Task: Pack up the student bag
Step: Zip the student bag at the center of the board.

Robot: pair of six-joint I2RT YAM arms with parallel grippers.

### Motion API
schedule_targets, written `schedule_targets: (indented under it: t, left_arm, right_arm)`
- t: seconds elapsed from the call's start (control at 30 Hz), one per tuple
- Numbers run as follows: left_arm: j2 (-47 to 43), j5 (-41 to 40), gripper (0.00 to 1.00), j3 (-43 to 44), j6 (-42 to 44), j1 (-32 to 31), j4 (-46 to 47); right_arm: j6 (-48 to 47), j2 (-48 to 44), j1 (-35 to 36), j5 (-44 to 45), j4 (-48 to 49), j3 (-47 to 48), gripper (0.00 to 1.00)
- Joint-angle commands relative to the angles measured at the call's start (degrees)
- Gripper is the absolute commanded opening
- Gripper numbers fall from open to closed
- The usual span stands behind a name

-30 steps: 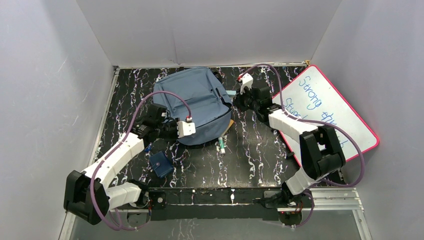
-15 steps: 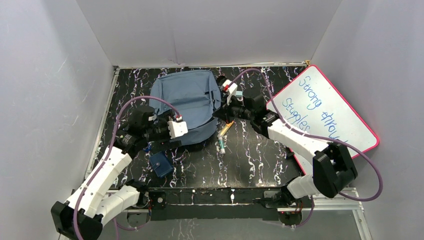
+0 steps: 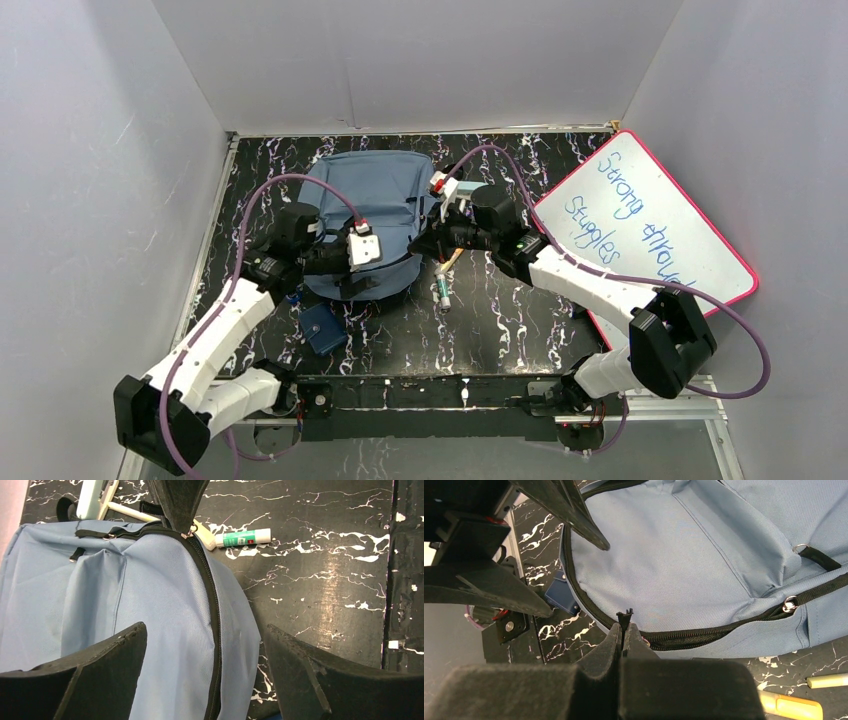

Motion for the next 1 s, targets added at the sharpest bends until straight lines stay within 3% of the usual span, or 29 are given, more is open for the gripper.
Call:
schedule_targets:
  t: [0.0,0.17,0.33,0.4,0.7,0.97]
  left_arm:
    - [2.28,4.21,0.80,-0.51,-0.62,-0.88,2.73]
    - [5.30,4.95,0.59,-0.68,-1.31,-2.19,2.75]
    - [6.75,4.80,0.20,-1.04,-1.99,-3.62,2.70]
    - [6.31,4.39,0.00,-1.55,-2.12,-3.86,2.73]
    - [2.05,4.09,0.00,-3.97,-1.98,-4.22,-1.25]
    - [0.35,3.35,0.00,-4.85,-2.45,-4.40,-2.63]
  right_arm:
    - [2.10,-3.23,0.52,-2.40,5.75,1.37,0.00]
    - [1.46,-2.98,0.53,-1.16,6.11,1.20,0.00]
    - [-1.45,-2.43,0.51,0.86,4.51,1.89,0.00]
    - [-2.47,-2.30,0.48,1.45,3.98,2.28,0.00]
    - [-5.30,0.19,-0.76,14.11,-0.66,4.78,0.00]
    - [-5.25,7.79,-5.25,18.03,0.08,9.17,0.00]
